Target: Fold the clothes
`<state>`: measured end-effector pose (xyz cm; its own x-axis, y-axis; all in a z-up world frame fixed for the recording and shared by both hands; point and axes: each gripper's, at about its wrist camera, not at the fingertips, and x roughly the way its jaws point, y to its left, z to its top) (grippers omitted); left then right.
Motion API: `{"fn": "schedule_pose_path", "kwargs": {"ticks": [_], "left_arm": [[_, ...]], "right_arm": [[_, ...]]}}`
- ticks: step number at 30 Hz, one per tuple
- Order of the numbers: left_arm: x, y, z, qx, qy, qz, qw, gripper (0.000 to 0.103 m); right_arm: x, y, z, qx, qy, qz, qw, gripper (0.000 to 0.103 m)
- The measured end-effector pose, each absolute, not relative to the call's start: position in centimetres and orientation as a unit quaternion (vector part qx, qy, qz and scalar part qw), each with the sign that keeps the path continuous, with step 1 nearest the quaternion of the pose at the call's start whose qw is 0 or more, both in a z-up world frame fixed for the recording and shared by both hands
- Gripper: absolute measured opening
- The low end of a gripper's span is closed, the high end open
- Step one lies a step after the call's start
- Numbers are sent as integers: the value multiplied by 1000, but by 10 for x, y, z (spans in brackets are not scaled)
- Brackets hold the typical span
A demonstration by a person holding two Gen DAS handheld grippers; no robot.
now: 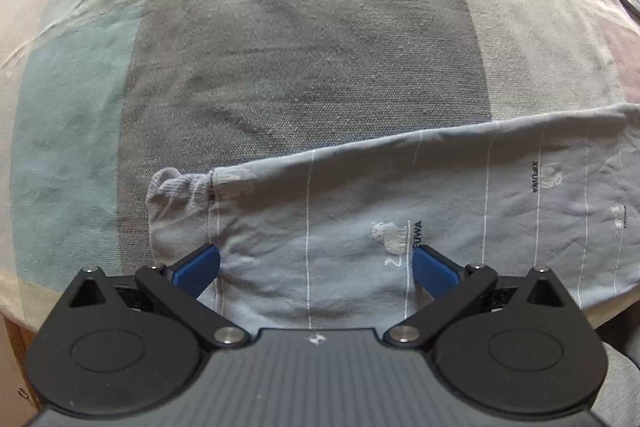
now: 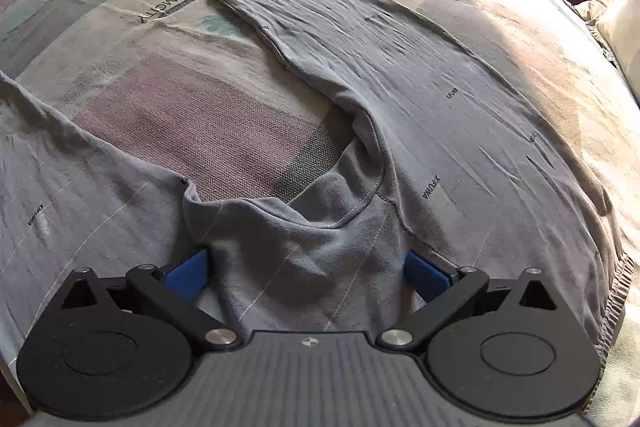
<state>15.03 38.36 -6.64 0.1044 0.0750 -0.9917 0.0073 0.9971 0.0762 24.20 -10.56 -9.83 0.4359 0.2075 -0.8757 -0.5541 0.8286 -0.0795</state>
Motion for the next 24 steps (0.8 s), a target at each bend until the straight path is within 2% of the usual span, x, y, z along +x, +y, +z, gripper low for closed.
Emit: {"fn": "schedule_pose_path", "kwargs": {"ticks": [5, 7, 12, 18, 24], "left_arm": [[175, 339, -32, 79, 635, -26, 768, 102], [182, 291, -27, 90, 625, -52, 774, 102], [230, 212, -38, 88, 608, -108, 782, 102], [255, 124, -51, 111, 606, -185, 765, 102], [283, 43, -34, 140, 575, -248, 767, 102]], "right_arm": [[247, -106, -86, -170, 492, 239, 820, 103], [242, -112, -73, -160, 479, 247, 827, 103], [210, -141, -67, -163, 476, 272, 820, 103], [188, -187, -94, -149, 503, 272, 807, 103], [195, -228, -83, -123, 502, 232, 824, 103]]}}
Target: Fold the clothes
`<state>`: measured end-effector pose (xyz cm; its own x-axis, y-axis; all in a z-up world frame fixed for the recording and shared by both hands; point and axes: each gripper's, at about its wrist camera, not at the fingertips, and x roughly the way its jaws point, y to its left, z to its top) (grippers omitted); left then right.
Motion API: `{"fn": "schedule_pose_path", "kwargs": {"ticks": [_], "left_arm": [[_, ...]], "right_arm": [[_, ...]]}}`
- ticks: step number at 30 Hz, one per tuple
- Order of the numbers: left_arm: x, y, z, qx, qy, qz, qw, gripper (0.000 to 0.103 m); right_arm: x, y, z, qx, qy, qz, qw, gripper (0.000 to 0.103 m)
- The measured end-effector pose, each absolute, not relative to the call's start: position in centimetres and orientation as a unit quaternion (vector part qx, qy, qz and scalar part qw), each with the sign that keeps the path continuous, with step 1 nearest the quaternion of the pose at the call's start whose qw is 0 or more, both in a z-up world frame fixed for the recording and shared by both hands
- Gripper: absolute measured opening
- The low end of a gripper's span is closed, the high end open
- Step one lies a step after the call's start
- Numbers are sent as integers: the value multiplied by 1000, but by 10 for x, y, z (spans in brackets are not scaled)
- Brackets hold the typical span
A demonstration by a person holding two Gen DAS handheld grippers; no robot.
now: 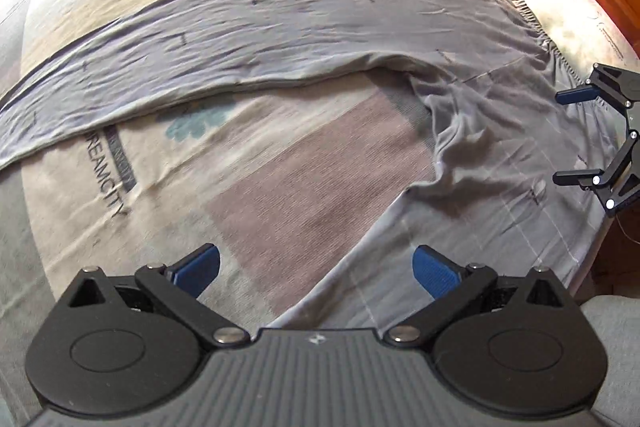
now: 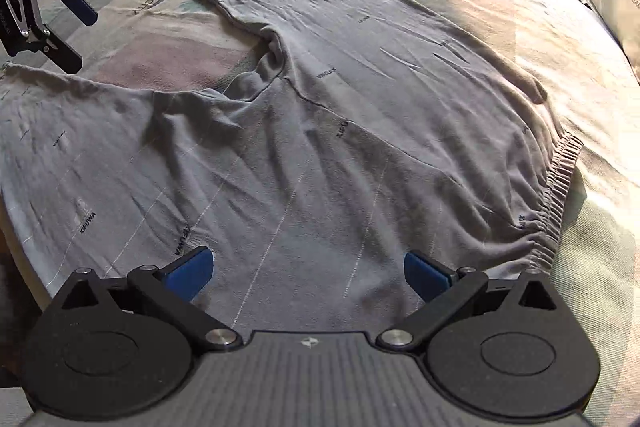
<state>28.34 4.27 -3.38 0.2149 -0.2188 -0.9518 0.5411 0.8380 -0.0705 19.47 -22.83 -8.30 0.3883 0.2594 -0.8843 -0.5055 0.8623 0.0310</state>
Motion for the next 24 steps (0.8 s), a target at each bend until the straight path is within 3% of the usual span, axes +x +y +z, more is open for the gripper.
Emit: {"fn": "schedule_pose_path", "kwargs": {"ticks": [15, 24], "left_arm": [[409, -123, -39, 132, 478, -360, 790, 102], [454, -142, -63, 64, 508, -370, 775, 102]], "right_arm": [[231, -293, -73, -70, 504, 199, 838, 103], [300, -313, -68, -61, 451, 239, 858, 103]]}}
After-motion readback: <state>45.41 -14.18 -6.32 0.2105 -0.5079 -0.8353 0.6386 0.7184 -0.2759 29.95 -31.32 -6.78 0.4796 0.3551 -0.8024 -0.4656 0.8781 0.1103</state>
